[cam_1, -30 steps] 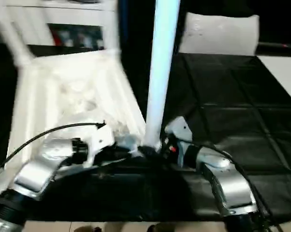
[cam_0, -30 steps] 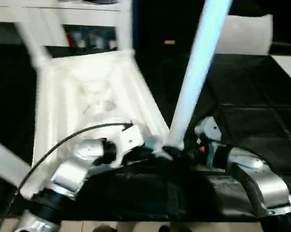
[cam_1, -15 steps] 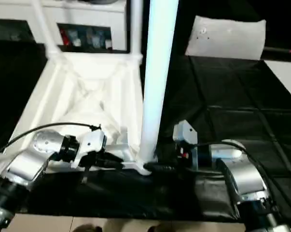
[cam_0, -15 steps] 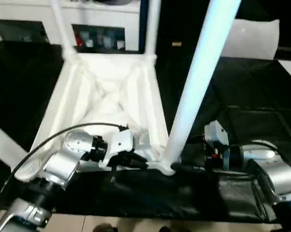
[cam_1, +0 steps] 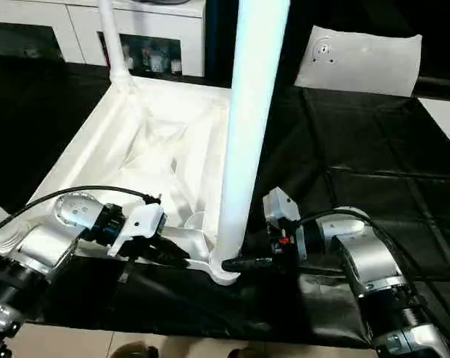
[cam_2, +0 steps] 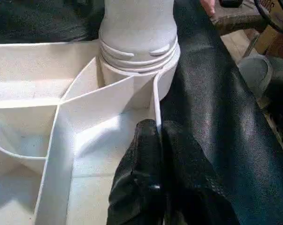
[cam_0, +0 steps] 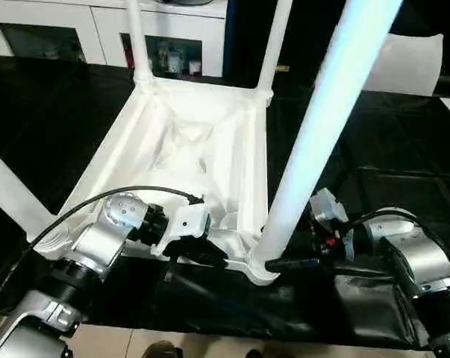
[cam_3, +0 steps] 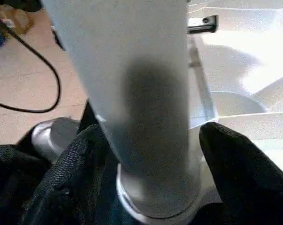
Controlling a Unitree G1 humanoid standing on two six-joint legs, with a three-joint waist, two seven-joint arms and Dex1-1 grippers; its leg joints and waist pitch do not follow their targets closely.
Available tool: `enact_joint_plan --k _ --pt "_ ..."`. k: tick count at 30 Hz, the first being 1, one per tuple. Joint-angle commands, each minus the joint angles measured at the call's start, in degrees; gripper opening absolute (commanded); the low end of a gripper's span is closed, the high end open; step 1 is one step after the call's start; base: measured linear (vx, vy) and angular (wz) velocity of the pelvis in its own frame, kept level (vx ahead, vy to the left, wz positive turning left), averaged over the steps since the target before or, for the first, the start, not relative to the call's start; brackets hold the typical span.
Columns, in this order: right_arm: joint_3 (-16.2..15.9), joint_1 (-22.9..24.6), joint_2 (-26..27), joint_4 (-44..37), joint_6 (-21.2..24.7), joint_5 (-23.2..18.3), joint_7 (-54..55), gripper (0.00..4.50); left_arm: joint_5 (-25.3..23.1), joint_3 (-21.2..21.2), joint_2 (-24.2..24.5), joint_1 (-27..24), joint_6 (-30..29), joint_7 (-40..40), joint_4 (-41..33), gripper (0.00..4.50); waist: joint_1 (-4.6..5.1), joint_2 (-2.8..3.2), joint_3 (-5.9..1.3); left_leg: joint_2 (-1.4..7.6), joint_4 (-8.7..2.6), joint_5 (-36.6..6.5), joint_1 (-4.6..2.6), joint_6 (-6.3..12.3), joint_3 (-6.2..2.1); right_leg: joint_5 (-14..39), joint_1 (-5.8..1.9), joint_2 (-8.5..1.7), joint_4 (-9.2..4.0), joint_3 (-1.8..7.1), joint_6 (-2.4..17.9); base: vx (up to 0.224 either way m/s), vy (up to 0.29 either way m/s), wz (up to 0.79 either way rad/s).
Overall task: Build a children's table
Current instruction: Rotate leg to tighten
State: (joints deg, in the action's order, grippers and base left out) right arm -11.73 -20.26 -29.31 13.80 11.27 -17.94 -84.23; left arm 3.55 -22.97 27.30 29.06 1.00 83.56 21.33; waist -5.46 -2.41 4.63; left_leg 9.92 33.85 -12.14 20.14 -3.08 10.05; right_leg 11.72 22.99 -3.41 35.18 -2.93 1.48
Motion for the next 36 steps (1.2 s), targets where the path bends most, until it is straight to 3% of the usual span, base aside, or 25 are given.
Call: enact_joint_plan --k 1,3,4,8,10,13,16,17,18,19,20,21,22,24,25,27,29,30,31,32,35,36 --pt "-0.24 -0.73 -0.29 -0.06 0.41 -0.7 -1.29 2.99 -1.58 -3.27 -0.2 0.21 1.2 2.74 0.66 0.0 0.24 -0.08 -2.88 3.88 -3.89 -4.57 -0.28 5.8 -0.76 4.81 -2.9 -5.27 -3.51 3.05 15.58 0.0 0.0 0.0" --pt "-0.46 -0.76 -0.4 -0.03 0.83 -1.02 -1.92 2.91 -1.61 -3.28 -0.15 0.54 1.4 2.88 1.3 0.0 0.23 -0.07 -2.79 3.86 -3.94 -5.03 -0.3 5.6 -0.75 5.78 -2.87 -5.27 -3.67 3.07 15.34 0.0 0.0 0.0" --pt "-0.61 -0.78 -0.48 0.03 0.98 -1.2 -2.18 2.62 -1.76 -3.28 -0.15 0.74 1.71 2.88 1.82 0.0 0.2 -0.11 -2.79 3.83 -3.95 -5.1 -0.34 5.48 -0.74 6.19 -2.86 -5.22 -3.7 3.08 15.15 0.0 0.0 0.0" --pt "-0.88 -0.83 -0.52 0.13 1.05 -1.45 -2.53 2.56 -1.92 -3.23 -0.15 1.05 2.45 3.06 2.91 0.0 0.12 -0.07 -2.69 3.88 -4.03 -5.42 -0.39 5.03 -0.75 7.1 -2.75 -5.26 -3.84 3.08 14.81 0.0 0.0 0.0" --pt "-0.88 -0.79 -0.46 0.09 1.17 -1.47 -2.75 2.19 -1.93 -3.22 -0.12 1.08 2.54 3.11 3.06 0.0 0.07 0.0 -2.66 3.94 -4.06 -5.27 -0.37 5.04 -0.78 6.4 -2.74 -5.24 -3.74 3.04 14.96 0.0 0.0 0.0" --pt "-0.81 -0.56 -0.36 -0.14 1.44 -1.58 -2.88 2.1 -1.87 -3.19 -0.12 1.04 2.47 3.03 3.06 0.0 0.06 -0.04 -2.57 3.95 -4.12 -5.63 -0.33 4.94 -0.78 6.64 -2.75 -5.32 -3.8 3.06 14.96 0.0 0.0 0.0" --pt "-0.94 1.54 -0.25 -3.25 3.35 -2.4 -1.73 2.02 -1.91 -2.89 -0.33 0.67 2.14 1.99 3.17 0.0 0.05 0.6 -2.32 4.0 -4.29 -6.26 -0.37 4.46 -0.89 7.0 -2.68 -5.26 -3.88 3.1 14.79 0.0 0.0 0.0" --pt "-0.77 2.53 -0.03 -4.75 5.05 -2.98 -0.45 2.02 -1.79 -2.38 -0.88 0.44 1.07 0.56 2.91 0.0 0.05 0.79 -2.18 4.04 -4.35 -6.6 -0.43 4.22 -0.86 6.73 -2.64 -5.17 -3.96 3.17 14.71 0.0 0.0 0.0" --pt "-0.66 3.1 0.11 -5.62 6.07 -3.32 0.32 2.02 -1.71 -2.06 -1.21 0.32 0.42 -0.28 2.76 0.0 0.02 0.58 -2.2 4.04 -4.35 -6.76 -0.44 4.27 -0.82 6.58 -2.69 -5.17 -4.05 3.18 14.68 0.0 0.0 0.0" --pt "-0.46 3.94 0.56 -6.82 7.4 -3.54 1.99 2.02 -1.58 -1.5 -1.83 0.13 -0.72 -1.88 2.44 0.0 -0.07 0.91 -2.15 4.05 -4.39 -6.93 -0.47 4.13 -0.86 6.5 -2.67 -5.22 -4.07 3.18 14.81 0.0 0.0 0.0" --pt "-0.08 4.76 1.34 -7.93 8.23 -3.88 3.76 2.01 -1.52 -0.93 -2.49 -0.05 -2.1 -3.68 2.05 0.0 -0.01 0.71 -2.11 4.07 -4.42 -6.94 -0.39 4.05 -0.82 6.46 -2.75 -5.19 -4.08 3.22 14.71 0.0 0.0 0.0" --pt "0.17 5.19 1.87 -8.5 8.55 -4.05 4.81 2.01 -1.49 -0.61 -2.88 -0.14 -2.89 -4.74 1.83 0.0 0.02 0.69 -1.77 4.01 -4.63 -8.28 -0.29 3.68 -0.85 9.27 -2.59 -5.28 -4.39 3.25 14.35 0.0 0.0 0.0" --pt "0.41 6.21 3.99 -10.03 10.47 -2.94 10.16 2.01 -1.35 0.51 -4.33 -0.45 -6.53 -8.48 0.73 0.0 0.01 1.09 -1.69 3.99 -4.71 -9.16 -0.42 3.18 -0.88 11.04 -2.49 -5.33 -4.56 3.3 14.08 0.0 0.0 0.0" --pt "0.39 7.56 7.07 -12.03 12.95 -0.76 17.79 2.01 -0.48 2.29 -6.71 -0.94 -11.77 -13.52 -1.08 0.0 0.43 0.82 -0.95 3.83 -5.25 -13.27 -0.43 1.64 -1.25 20.81 -2.27 -5.51 -5.6 3.26 11.75 0.0 0.0 0.0" --pt "0.28 7.97 8.06 -12.62 13.58 0.1 20.12 2.01 0.08 2.95 -7.6 -1.11 -13.4 -14.99 -1.72 0.0 0.71 0.94 -0.71 3.57 -5.35 -15.48 -0.68 0.54 -1.53 29.36 -2.05 -5.76 -6.45 3.18 9.29 -0.054 -0.006 -0.02" --pt "0.68 8.35 12.27 -13.51 17.93 2.01 28.14 2.01 -0.1 4.21 -10.54 -1.21 -17.46 -20.38 -3.2 0.0 1.44 0.76 -0.47 3.49 -5.56 -16.46 -0.6 -0.32 -1.96 35.27 -1.85 -5.8 -6.96 3.23 6.72 -0.06 0.001 -0.04" --pt "1.49 8.16 17.77 -14.32 22.9 4.04 37.94 1.99 -0.14 6.23 -14.74 -1.68 -23.02 -27.45 -5.55 0.0 2.98 0.87 -0.1 3.17 -5.88 -18.77 -0.14 -1.56 -2.61 40.82 -1.74 -5.88 -7.61 2.71 3.95 -0.055 0.012 -0.11" --pt "1.53 8.14 18.04 -14.35 23.12 4.14 38.4 1.99 -0.14 6.34 -14.96 -1.7 -23.28 -27.82 -5.67 0.0 3.31 0.96 -0.15 3.14 -5.92 -19.31 -0.08 -1.87 -2.87 41.39 -1.86 -5.95 -7.63 2.47 3.5 -0.053 0.017 -0.15" --pt "2.47 7.49 22.06 -14.73 27.14 4.64 44.45 1.99 -0.7 7.35 -17.92 -1.94 -26.28 -32.64 -6.98 0.0 4.03 0.89 -0.21 3.12 -6.14 -19.82 0.13 -1.74 -3.12 40.95 -2.12 -5.92 -7.81 2.33 2.84 -0.04 0.037 -0.2" --pt "2.85 7.27 23.15 -14.75 28.08 4.86 46.3 1.99 -1.13 7.67 -18.76 -1.94 -26.86 -34.13 -7.23 0.0 4.26 1.04 -0.53 3.07 -6.22 -18.9 -0.02 -1.2 -3.05 38.75 -2.13 -5.85 -8.01 2.22 3.07 0.0 0.0 0.0" --pt "4.92 5.75 28.4 -14.25 31.78 5.91 55.28 1.99 -3.89 9.09 -23.3 -1.64 -29.93 -42.55 -8.03 0.0 4.91 0.97 -0.54 3.13 -6.29 -17.66 -0.48 -0.19 -2.65 35.16 -1.74 -5.76 -8.42 2.35 4.23 0.0 0.0 0.0" --pt "5.29 5.54 29.15 -14.09 32.1 6.18 56.55 1.99 -4.43 9.23 -23.92 -1.52 -30.09 -44.0 -7.98 0.0 4.96 1.19 -0.42 3.19 -6.3 -17.68 -0.58 -0.22 -2.62 34.54 -1.56 -5.72 -8.42 2.42 4.52 0.0 0.0 0.0"
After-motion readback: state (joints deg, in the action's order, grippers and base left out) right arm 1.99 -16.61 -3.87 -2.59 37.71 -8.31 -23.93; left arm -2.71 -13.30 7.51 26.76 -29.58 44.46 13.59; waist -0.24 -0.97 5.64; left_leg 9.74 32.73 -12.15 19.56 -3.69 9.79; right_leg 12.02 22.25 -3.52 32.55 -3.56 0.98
